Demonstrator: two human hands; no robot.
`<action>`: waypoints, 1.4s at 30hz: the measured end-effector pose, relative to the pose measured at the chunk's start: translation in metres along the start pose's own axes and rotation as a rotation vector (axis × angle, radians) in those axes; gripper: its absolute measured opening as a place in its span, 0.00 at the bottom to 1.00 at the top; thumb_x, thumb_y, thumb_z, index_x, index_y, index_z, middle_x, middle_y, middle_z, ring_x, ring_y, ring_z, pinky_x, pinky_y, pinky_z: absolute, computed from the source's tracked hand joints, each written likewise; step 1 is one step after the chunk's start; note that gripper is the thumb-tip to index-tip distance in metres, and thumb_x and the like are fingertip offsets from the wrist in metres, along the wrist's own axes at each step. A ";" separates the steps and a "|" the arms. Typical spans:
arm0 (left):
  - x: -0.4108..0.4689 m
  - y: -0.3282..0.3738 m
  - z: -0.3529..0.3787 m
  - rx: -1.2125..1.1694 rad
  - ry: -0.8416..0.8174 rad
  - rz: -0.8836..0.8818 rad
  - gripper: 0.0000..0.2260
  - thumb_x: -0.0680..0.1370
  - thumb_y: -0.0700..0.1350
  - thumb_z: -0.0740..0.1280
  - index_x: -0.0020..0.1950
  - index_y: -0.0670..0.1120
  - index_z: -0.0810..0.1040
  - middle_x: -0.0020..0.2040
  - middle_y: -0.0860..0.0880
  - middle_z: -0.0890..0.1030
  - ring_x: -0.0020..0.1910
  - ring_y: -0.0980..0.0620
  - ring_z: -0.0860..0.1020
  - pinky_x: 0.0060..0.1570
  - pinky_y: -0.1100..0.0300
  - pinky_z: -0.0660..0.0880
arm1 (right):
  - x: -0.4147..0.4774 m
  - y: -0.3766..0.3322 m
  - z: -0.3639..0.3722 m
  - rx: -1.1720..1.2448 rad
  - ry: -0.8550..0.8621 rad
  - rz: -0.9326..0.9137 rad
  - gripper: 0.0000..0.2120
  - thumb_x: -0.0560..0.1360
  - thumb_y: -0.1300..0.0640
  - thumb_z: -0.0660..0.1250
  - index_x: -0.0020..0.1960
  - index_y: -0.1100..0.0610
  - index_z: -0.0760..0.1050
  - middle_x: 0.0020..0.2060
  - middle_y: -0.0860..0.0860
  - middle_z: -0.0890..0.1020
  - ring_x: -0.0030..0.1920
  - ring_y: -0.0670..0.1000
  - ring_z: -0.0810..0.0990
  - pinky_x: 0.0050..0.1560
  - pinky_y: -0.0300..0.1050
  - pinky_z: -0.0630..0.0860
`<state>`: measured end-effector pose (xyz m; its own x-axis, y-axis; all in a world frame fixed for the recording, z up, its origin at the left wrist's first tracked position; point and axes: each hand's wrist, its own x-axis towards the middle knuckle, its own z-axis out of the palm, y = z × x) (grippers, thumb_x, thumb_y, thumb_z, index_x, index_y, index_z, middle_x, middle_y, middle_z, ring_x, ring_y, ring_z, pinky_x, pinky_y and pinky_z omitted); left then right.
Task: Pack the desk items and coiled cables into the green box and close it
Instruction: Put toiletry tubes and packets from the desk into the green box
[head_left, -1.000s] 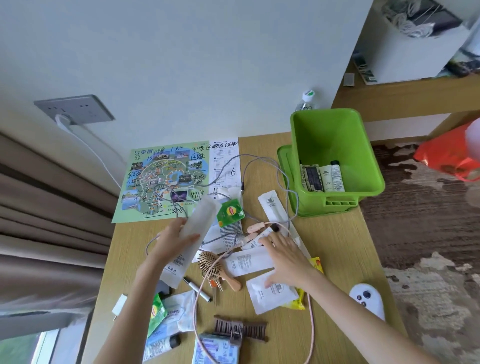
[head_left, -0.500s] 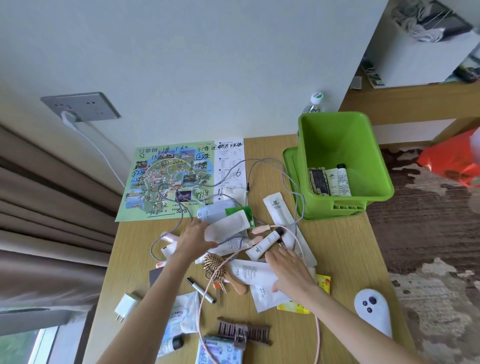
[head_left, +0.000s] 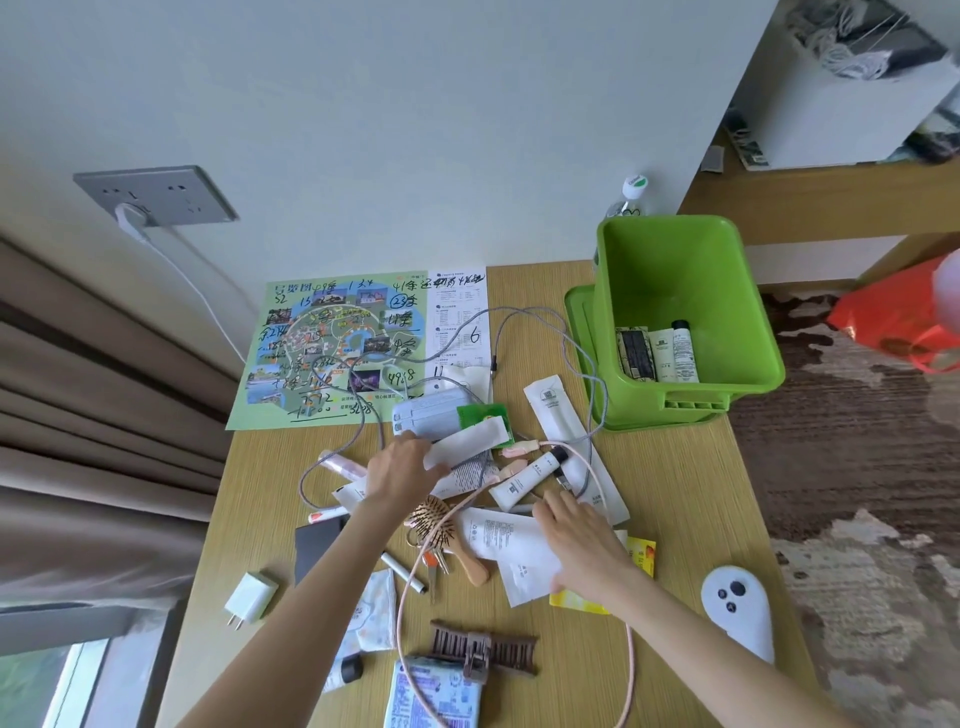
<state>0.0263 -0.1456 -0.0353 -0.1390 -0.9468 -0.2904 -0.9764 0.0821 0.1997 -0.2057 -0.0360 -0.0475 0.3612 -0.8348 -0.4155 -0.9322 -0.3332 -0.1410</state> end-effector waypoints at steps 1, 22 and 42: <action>-0.002 0.001 0.002 0.005 0.009 0.004 0.17 0.75 0.56 0.70 0.53 0.44 0.81 0.52 0.47 0.79 0.46 0.48 0.78 0.39 0.56 0.74 | 0.001 -0.002 0.001 -0.018 0.007 0.013 0.39 0.61 0.47 0.80 0.63 0.58 0.64 0.58 0.53 0.68 0.57 0.53 0.67 0.56 0.48 0.69; 0.020 -0.002 -0.013 -0.124 -0.253 0.035 0.19 0.77 0.51 0.68 0.65 0.44 0.76 0.47 0.48 0.82 0.37 0.55 0.78 0.37 0.65 0.76 | 0.009 0.041 -0.080 0.200 -0.108 0.096 0.13 0.68 0.58 0.74 0.49 0.57 0.74 0.47 0.50 0.81 0.46 0.52 0.77 0.36 0.46 0.65; -0.012 0.021 -0.086 -0.261 0.312 0.084 0.12 0.73 0.42 0.74 0.44 0.36 0.74 0.37 0.42 0.78 0.32 0.45 0.75 0.31 0.55 0.68 | -0.008 0.045 -0.085 0.387 -0.193 0.186 0.12 0.69 0.57 0.74 0.43 0.58 0.70 0.36 0.48 0.70 0.37 0.49 0.68 0.32 0.44 0.59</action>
<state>0.0214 -0.1595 0.0530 -0.1202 -0.9924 0.0268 -0.8835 0.1193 0.4531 -0.2486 -0.0818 0.0256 0.2109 -0.7559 -0.6198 -0.9332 0.0330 -0.3578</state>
